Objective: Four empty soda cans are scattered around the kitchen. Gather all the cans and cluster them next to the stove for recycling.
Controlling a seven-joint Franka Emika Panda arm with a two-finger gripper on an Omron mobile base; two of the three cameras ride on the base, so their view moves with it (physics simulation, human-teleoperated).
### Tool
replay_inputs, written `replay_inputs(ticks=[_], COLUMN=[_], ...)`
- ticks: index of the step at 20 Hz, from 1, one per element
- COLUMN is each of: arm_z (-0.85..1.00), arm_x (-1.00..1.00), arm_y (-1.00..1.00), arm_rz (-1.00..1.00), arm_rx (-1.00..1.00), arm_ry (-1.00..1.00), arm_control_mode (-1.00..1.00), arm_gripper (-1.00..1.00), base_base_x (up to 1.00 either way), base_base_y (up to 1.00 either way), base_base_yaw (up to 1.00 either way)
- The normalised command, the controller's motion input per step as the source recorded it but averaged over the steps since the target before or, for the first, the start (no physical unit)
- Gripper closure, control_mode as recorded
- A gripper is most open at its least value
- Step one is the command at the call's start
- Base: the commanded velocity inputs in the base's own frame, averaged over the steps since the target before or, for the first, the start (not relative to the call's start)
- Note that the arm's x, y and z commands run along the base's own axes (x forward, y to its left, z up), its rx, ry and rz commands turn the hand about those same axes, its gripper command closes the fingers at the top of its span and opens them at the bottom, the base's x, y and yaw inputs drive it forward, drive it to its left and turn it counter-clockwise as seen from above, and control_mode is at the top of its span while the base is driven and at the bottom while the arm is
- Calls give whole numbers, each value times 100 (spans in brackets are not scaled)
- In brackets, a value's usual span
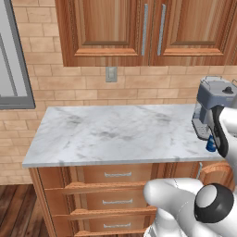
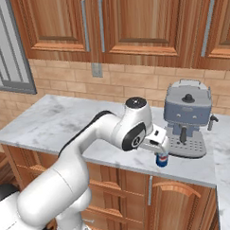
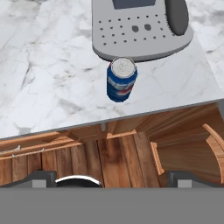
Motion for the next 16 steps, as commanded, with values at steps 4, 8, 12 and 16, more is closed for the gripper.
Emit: replay_inputs(ticks=[4,8,12,16], arm_z=[-15,-7,-2,0], arm_x=[12,14,21,23], arm_y=[-20,-5,0,0], arm_rz=[0,0,0,0], arm_rx=[2,3,4,4], arm_ry=[1,1,0,2], arm_control_mode=[-100,-100,-100,-100], arm_gripper=[-100,-100,-100,-100], base_base_x=[0,0,0,0], base_base_y=[0,0,0,0], base_base_yaw=[0,0,0,0])
